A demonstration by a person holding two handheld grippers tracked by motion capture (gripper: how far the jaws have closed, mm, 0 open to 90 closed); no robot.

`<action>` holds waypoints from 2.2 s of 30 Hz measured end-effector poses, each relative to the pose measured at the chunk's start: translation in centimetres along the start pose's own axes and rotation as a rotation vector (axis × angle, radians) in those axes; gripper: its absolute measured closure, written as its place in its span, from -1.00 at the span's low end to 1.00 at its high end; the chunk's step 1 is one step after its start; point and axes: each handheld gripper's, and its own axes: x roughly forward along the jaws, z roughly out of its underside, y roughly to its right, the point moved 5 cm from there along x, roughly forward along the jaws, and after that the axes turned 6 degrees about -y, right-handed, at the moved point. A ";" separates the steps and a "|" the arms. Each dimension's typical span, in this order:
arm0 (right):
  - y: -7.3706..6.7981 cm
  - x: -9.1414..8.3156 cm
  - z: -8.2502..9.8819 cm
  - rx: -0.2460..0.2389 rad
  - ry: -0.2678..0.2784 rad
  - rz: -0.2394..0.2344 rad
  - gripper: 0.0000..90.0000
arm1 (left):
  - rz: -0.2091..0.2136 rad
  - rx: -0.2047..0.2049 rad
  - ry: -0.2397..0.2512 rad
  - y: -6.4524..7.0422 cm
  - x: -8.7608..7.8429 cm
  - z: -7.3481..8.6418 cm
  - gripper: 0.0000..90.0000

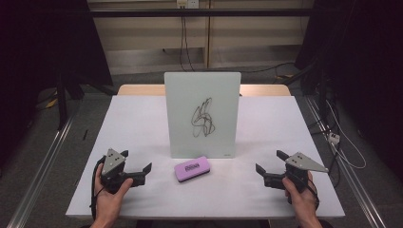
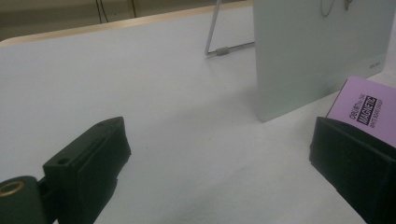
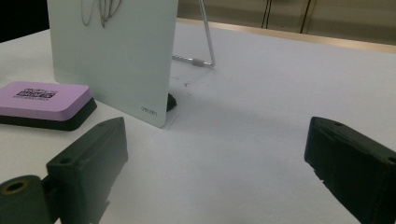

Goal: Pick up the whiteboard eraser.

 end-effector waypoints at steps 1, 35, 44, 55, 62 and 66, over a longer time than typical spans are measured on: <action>0.0 0.0 0.0 -0.001 0.000 0.001 -0.86 | 0.001 -0.001 -0.001 0.0 0.0 0.0 -0.91; -0.1 0.4 0.0 -0.007 -0.022 -0.024 -0.88 | 0.238 0.166 -0.217 3.9 2.2 -2.2 -0.81; -0.2 0.5 0.1 -0.012 -0.025 -0.028 -0.87 | 0.319 0.171 -0.250 5.3 2.9 -3.7 -0.86; -0.2 0.6 0.1 -0.022 -0.030 -0.031 -0.87 | 0.388 0.239 -0.317 7.2 5.2 -4.8 -0.83; -0.2 0.6 0.1 -0.021 -0.034 -0.026 -0.87 | 0.382 0.296 -0.372 8.5 6.4 -4.9 -0.78; -0.3 0.8 0.1 -0.027 -0.042 -0.025 -0.87 | 0.391 0.304 -0.377 9.2 6.7 -5.2 -0.77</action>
